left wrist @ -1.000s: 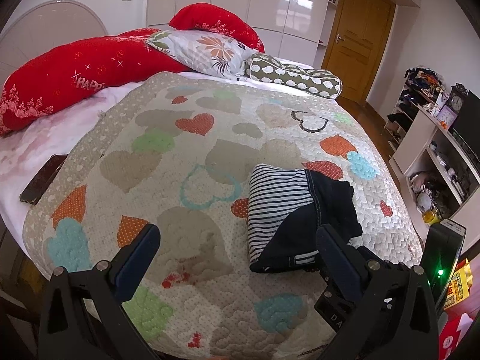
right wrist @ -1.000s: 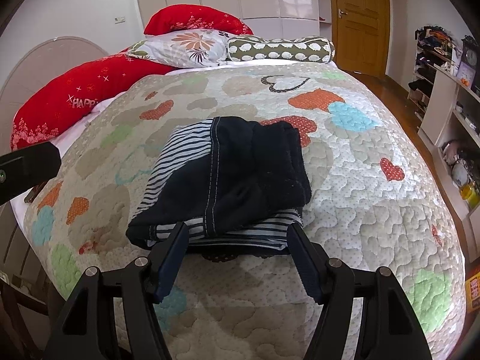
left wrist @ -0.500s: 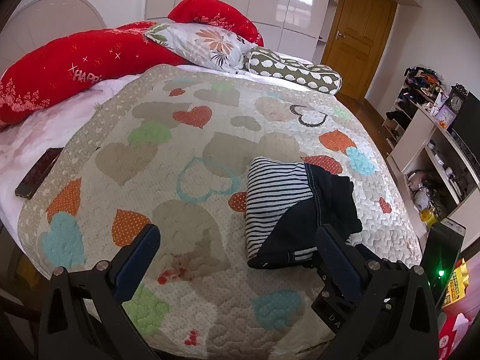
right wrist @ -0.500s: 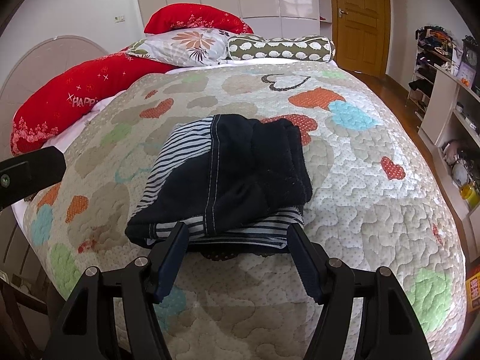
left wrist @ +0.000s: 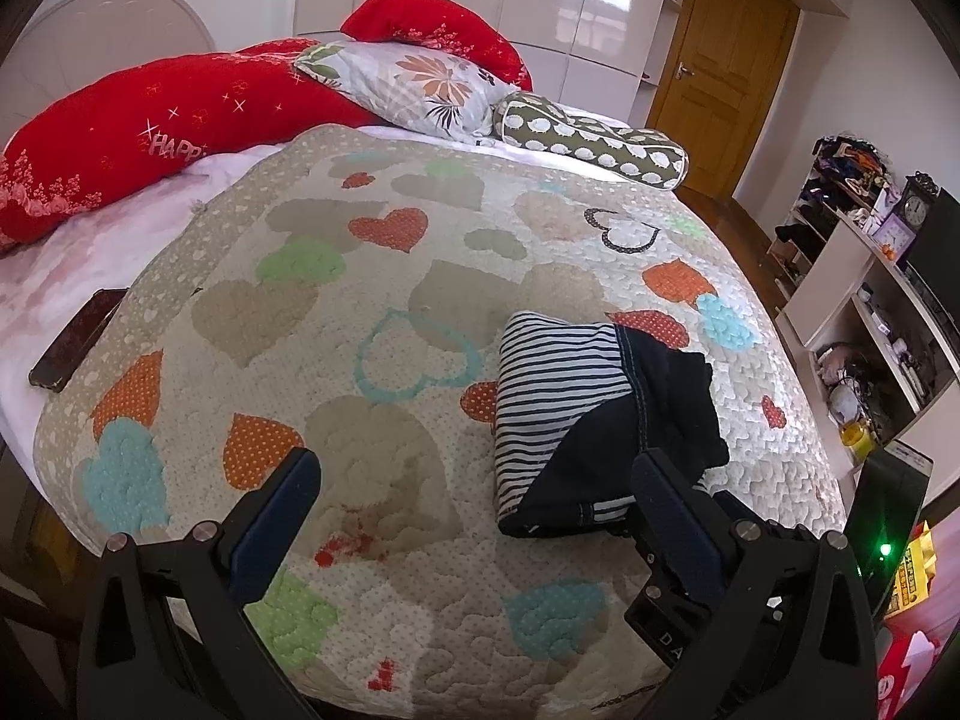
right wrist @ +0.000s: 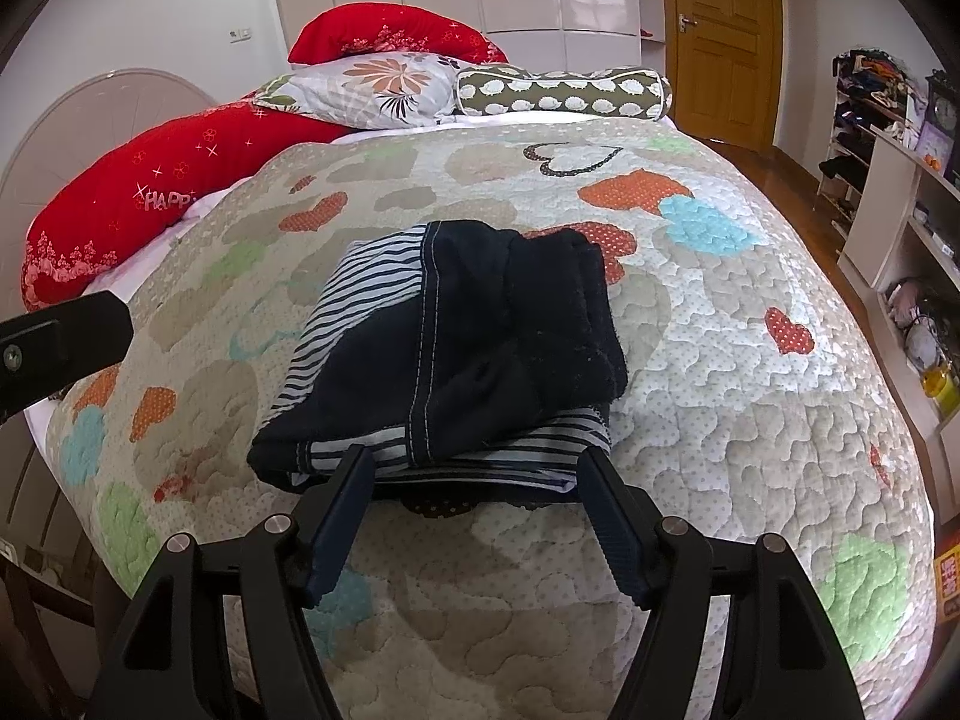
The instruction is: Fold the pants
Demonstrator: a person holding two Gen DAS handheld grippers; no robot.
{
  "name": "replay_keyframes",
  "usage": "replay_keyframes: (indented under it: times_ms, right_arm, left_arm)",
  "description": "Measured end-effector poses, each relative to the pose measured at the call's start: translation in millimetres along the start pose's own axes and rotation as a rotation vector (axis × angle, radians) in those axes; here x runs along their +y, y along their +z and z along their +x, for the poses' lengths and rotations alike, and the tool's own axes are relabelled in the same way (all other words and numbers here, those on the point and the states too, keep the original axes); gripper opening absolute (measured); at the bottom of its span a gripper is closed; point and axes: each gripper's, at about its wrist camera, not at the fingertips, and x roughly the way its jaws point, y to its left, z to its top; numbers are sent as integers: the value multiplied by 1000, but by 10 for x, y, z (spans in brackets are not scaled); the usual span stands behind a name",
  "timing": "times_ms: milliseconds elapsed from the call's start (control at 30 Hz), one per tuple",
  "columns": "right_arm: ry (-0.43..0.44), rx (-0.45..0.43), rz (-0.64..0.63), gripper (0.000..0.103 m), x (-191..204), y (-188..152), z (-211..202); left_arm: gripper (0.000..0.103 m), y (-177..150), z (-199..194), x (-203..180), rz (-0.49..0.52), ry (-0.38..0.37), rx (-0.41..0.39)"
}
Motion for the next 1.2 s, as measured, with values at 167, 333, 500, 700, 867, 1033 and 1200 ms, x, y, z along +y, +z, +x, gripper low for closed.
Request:
replay_keyframes:
  times_ms: [167,333,500,700,867,1033,1200]
  right_arm:
    - [0,0,1,74,-3,-1,4]
    - [0,1,0,74,-6,-8,7]
    - [-46,-19,-5,74,-118,-28,-64]
    - [-78,-28,88,75,-535,-8,-155]
    - [143,27,260,80,-975,318,37]
    - [279,142,287,81,-1023,568,626]
    - [401,177,338,41,-1003,626,926]
  left_arm:
    - [103,3,1,9,-1,0,-1]
    - [103,-13,37,-3,1,-9,14]
    - [103,-78,79,-124,40,-29,31]
    - [103,-66,210,-196,57,-35,40]
    - [103,168,625,-76,0,-93,82]
    - [103,279,1269,-48,-22,-143,192]
    - [91,266,1520,-138,-56,-311,254]
